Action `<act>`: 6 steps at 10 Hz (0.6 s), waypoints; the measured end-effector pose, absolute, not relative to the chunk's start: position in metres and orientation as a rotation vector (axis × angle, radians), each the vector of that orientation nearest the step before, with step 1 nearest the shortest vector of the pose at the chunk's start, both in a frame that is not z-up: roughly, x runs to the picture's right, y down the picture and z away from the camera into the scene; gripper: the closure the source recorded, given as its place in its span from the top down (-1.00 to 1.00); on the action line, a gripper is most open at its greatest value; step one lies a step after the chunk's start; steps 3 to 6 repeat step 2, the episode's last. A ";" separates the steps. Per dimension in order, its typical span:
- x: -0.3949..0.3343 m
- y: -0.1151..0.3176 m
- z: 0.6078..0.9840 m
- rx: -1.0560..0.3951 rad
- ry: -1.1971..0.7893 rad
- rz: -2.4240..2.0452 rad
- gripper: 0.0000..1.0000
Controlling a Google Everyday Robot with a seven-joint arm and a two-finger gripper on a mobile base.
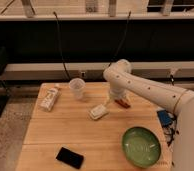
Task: Move the arm in a circular motion
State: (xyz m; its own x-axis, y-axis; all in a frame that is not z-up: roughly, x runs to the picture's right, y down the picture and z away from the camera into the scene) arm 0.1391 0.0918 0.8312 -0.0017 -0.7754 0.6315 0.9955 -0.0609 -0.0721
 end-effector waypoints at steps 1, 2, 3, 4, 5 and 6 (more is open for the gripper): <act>0.139 0.091 0.831 -0.607 -0.469 -1.542 0.60; 0.139 0.089 0.830 -0.606 -0.473 -1.552 0.60; 0.139 0.089 0.830 -0.606 -0.473 -1.552 0.60; 0.139 0.089 0.830 -0.606 -0.473 -1.552 0.60; 0.139 0.089 0.830 -0.606 -0.473 -1.552 0.60; 0.139 0.089 0.830 -0.606 -0.473 -1.552 0.60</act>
